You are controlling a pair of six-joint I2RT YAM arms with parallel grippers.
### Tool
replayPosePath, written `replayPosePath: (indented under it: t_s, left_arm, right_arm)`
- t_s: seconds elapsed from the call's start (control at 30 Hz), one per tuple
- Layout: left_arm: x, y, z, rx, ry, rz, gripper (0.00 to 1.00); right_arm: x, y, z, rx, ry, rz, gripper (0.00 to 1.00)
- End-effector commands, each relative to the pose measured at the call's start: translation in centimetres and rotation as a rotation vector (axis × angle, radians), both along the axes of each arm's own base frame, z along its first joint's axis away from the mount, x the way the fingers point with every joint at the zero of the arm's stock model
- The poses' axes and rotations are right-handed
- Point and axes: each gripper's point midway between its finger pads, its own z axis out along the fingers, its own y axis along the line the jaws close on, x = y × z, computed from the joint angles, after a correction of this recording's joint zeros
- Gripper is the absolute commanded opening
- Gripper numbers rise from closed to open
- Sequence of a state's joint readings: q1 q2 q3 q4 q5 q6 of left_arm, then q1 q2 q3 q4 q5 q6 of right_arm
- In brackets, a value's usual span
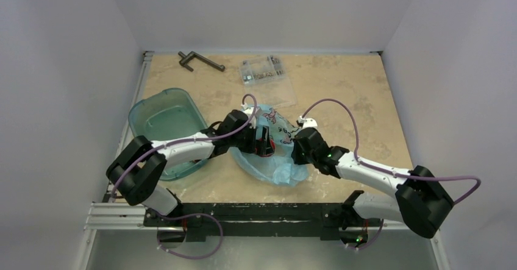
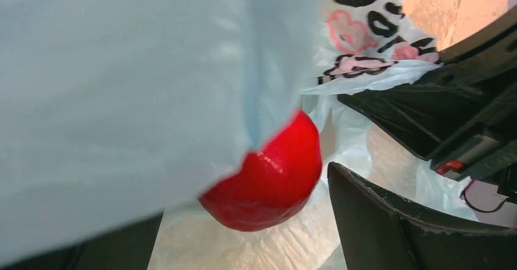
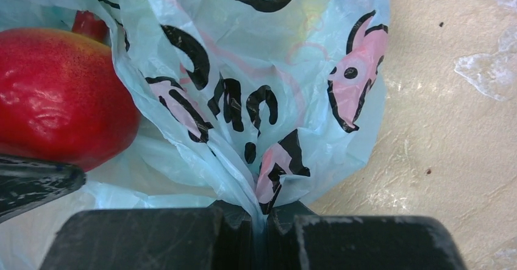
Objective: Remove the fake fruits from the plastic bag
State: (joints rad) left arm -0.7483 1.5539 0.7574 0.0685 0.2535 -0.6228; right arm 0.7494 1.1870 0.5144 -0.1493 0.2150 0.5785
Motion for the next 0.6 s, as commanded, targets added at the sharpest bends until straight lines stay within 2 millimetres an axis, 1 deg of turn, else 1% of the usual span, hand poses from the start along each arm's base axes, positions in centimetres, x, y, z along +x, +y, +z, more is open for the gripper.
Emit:
replayPosePath:
  t_s: [0.0, 0.07, 0.2, 0.27, 0.37, 0.5, 0.57]
  left_arm:
    - [0.8, 0.4, 4.3, 0.023, -0.116, -0.003, 1.00]
    - [0.7, 0.8, 5.0, 0.035, -0.124, 0.020, 1.00]
    - [0.7, 1.2, 5.6, 0.067, -0.134, 0.029, 1.00]
    - [0.7, 1.1, 5.7, 0.088, -0.135, 0.023, 1.00]
    - [0.6, 0.3, 5.4, 0.113, -0.139, -0.002, 0.99]
    - [0.5, -0.1, 4.9, 0.142, -0.143, 0.006, 0.82]
    - [0.4, 0.0, 5.3, 0.122, -0.155, 0.024, 0.80]
  right_arm:
    - [0.5, 1.0, 1.2, 0.050, -0.038, 0.034, 0.00]
    - [0.5, 1.1, 1.2, 0.052, -0.039, 0.041, 0.00]
    - [0.4, 1.2, 1.2, 0.057, -0.039, 0.049, 0.00]
    - [0.3, 1.2, 1.2, 0.058, -0.039, 0.052, 0.00]
    - [0.4, 1.3, 1.3, 0.061, -0.040, 0.052, 0.00]
    - [0.4, 1.3, 1.4, 0.064, -0.046, 0.053, 0.00]
    - [0.3, 1.2, 1.4, 0.066, -0.047, 0.054, 0.00]
